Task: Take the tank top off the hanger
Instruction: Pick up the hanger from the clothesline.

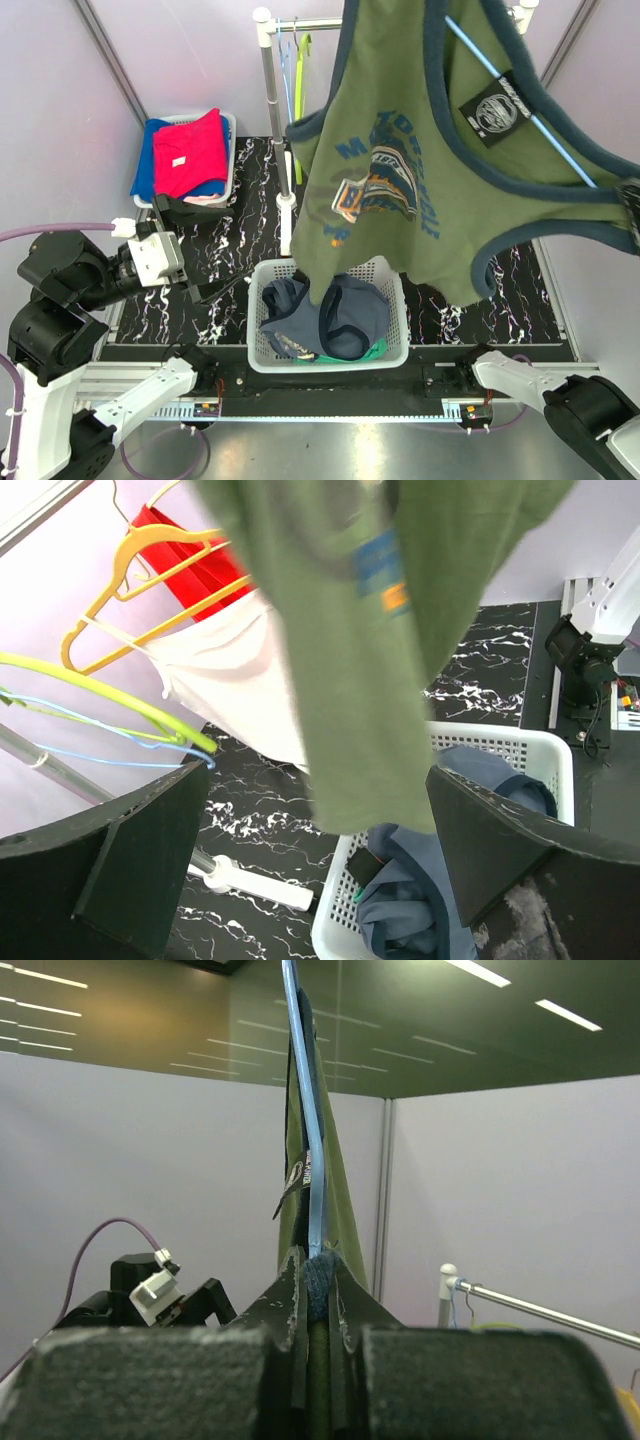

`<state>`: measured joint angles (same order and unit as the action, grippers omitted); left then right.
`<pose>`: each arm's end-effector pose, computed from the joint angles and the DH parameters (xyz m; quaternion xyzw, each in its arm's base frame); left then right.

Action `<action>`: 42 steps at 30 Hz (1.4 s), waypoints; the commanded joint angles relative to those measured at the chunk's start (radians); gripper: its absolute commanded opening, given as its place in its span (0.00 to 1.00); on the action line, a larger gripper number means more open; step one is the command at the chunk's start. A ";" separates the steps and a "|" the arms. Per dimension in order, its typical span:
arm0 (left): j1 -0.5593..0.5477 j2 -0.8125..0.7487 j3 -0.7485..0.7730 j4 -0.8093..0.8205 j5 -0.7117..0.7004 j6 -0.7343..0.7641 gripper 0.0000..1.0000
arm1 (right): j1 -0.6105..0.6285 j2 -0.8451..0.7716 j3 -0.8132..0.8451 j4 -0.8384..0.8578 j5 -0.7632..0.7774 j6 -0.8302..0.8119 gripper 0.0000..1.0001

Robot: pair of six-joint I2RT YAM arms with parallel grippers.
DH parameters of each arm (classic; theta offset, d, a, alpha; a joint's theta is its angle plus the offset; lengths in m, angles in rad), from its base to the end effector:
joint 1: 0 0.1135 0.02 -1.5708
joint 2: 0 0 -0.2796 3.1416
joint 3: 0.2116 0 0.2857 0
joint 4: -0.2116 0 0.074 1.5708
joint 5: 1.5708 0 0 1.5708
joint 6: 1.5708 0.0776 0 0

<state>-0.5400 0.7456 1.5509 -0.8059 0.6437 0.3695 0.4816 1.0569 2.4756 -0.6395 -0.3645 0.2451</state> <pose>0.0626 -0.0918 0.5461 0.4956 0.5046 -0.2800 0.6491 -0.0396 0.0105 0.7451 -0.2108 0.3568 0.3878 0.8233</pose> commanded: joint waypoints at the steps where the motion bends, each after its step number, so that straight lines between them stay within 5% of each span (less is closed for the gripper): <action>1: 0.012 -0.002 0.044 0.063 0.040 -0.027 0.99 | -0.001 0.031 0.032 0.095 -0.031 0.046 0.00; 15: 0.025 0.015 0.107 0.063 0.063 -0.049 0.99 | -0.001 -0.034 -0.236 0.047 -0.036 0.005 0.00; 29: 0.025 0.035 0.123 0.068 0.070 -0.040 0.99 | -0.003 0.087 0.014 0.011 -0.048 -0.023 0.00; 42: 0.028 0.023 0.107 0.067 0.070 -0.041 0.99 | -0.003 0.039 -0.238 -0.060 -0.223 -0.033 0.00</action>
<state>-0.5171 0.7677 1.6718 -0.7753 0.6968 0.3355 0.4816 1.1053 2.3360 -0.7143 -0.5457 0.2165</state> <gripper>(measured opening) 0.987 0.047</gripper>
